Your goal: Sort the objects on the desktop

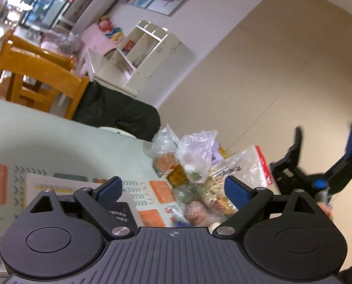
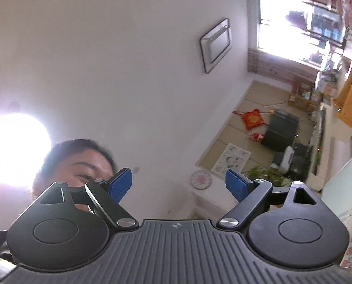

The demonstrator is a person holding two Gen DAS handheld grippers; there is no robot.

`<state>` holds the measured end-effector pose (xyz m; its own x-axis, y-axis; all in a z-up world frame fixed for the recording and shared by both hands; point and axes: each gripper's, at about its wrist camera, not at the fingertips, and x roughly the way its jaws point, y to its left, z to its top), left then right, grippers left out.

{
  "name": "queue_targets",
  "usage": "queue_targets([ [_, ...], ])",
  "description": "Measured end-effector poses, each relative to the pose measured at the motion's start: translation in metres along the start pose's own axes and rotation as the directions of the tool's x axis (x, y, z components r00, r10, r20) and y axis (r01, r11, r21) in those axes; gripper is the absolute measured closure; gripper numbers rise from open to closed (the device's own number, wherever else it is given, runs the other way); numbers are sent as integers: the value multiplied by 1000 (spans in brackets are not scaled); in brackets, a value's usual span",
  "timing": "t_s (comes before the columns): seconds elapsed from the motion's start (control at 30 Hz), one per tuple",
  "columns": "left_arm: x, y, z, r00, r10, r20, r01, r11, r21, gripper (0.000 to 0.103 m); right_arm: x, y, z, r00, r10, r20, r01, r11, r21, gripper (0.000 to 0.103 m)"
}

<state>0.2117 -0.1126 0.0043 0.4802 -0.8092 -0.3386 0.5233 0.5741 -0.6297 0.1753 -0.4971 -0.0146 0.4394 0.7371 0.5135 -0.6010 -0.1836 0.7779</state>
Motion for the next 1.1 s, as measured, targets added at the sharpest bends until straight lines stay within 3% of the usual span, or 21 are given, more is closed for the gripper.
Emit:
queue_targets([
  [0.1,0,-2,-1,1000,-8,2,8,1000,1,0,8,5,0,999,39,-19,-40,999,-4,0],
  [0.2,-6,3,-1,1000,-23,20,24,999,-33,0,14,9,2,998,63,-17,-63,998,-4,0],
  [0.3,-8,13,-1,1000,-9,11,10,996,-85,0,18,16,5,1000,23,-15,-24,999,-35,0],
  [0.4,-10,22,-1,1000,25,-9,-26,993,-112,0,21,39,4,992,-129,-12,126,981,-144,0],
  [0.53,-10,30,-2,998,58,-35,-62,991,-117,0,39,56,1,935,-354,5,337,885,-321,0],
  [0.63,-9,34,-3,996,80,-49,-86,990,-114,0,57,65,-5,897,-443,-9,398,814,-422,0],
  [0.73,-8,37,-3,995,81,-64,-88,989,-118,0,69,73,-11,873,-487,-28,419,779,-467,0],
  [0.97,-6,44,-2,989,115,-98,-126,985,-116,0,87,67,-8,865,-497,-61,434,804,-406,0],
  [1.1,-2,50,-2,982,143,-127,-158,980,-123,0,72,58,-15,850,-523,-64,467,804,-368,0],
])
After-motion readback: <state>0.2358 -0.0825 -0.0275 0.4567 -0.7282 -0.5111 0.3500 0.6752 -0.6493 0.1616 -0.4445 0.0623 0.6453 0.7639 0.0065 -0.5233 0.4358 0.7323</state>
